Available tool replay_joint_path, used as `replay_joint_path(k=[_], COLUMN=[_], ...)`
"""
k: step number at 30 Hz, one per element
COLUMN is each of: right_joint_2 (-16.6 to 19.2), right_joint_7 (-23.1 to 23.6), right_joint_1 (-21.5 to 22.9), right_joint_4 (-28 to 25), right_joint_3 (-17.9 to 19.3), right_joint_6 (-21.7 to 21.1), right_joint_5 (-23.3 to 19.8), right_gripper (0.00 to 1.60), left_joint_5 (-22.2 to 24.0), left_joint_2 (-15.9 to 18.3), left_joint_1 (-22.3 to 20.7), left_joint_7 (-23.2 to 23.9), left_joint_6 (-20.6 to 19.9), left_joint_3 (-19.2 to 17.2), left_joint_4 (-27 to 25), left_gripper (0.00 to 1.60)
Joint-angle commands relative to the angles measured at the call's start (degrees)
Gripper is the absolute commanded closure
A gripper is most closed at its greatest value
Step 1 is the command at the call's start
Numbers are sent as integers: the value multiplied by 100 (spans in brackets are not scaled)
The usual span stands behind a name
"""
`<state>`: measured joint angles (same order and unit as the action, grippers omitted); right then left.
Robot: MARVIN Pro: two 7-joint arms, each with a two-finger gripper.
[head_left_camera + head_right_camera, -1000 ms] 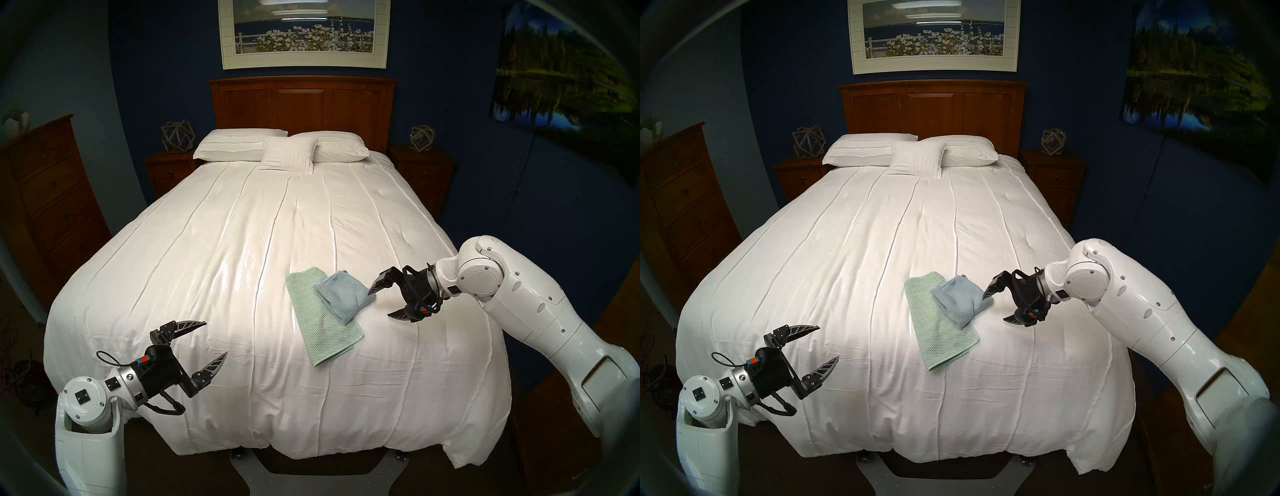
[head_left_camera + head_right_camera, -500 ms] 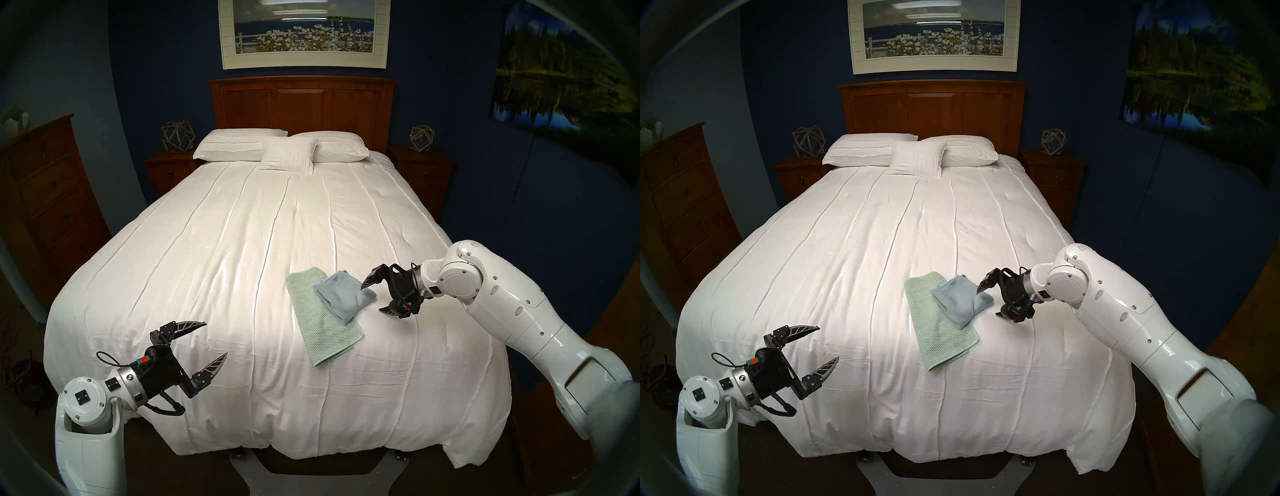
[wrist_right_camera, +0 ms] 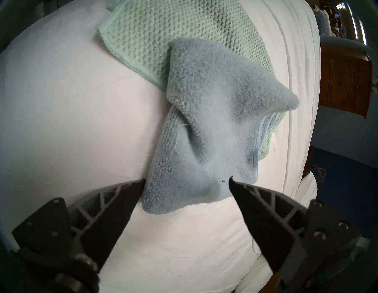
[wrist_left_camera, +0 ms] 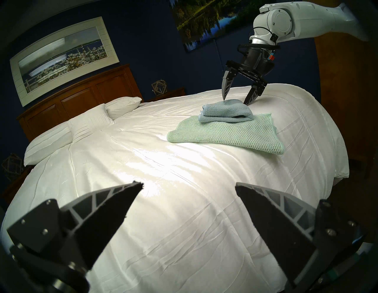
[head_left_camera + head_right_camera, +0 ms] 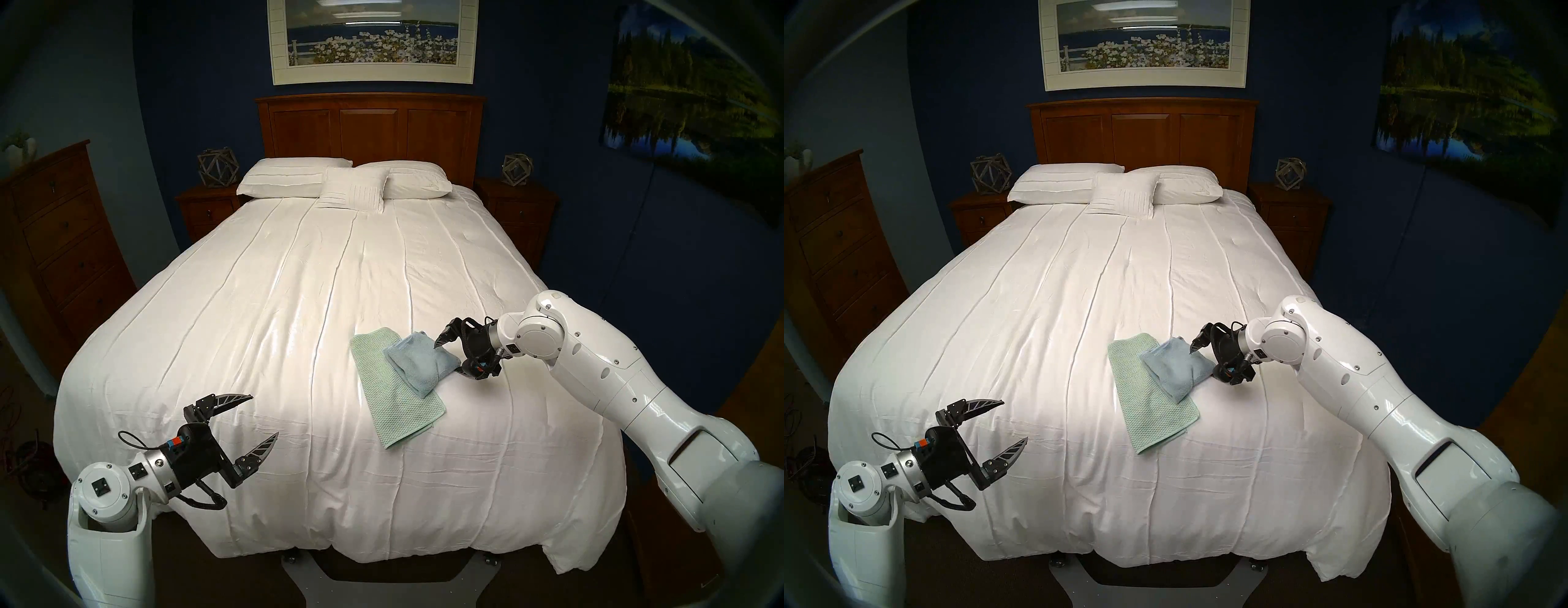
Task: Fold the hand towels twice and stack them up
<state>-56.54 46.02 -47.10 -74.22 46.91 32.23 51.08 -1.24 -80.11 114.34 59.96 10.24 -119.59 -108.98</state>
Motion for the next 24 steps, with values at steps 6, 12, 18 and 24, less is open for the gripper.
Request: replay_joint_path(k=[6, 12, 18, 24], right_joint_2=[29, 335, 744, 1172], right_joint_7=[-38, -58, -138, -164], right_joint_1=[159, 202, 260, 80], right_joint_4=[-10, 252, 375, 319], right_joint_3=[15, 116, 357, 513], right_joint_6=[181, 304, 475, 736], right_joint_5=[102, 277, 284, 252], right_gripper=[119, 155, 160, 160], left_joint_5=[36, 34, 30, 31], left_joint_2=[-11, -8, -5, -6], left_joint_1=[6, 1, -4, -2], left_joint_7=[11, 10, 8, 9], left_joint_6=[3, 8, 11, 11], left_joint_3=[-7, -5, -2, -3], left_joint_4=[-108, -99, -89, -92], left_gripper=[0, 0, 0, 0])
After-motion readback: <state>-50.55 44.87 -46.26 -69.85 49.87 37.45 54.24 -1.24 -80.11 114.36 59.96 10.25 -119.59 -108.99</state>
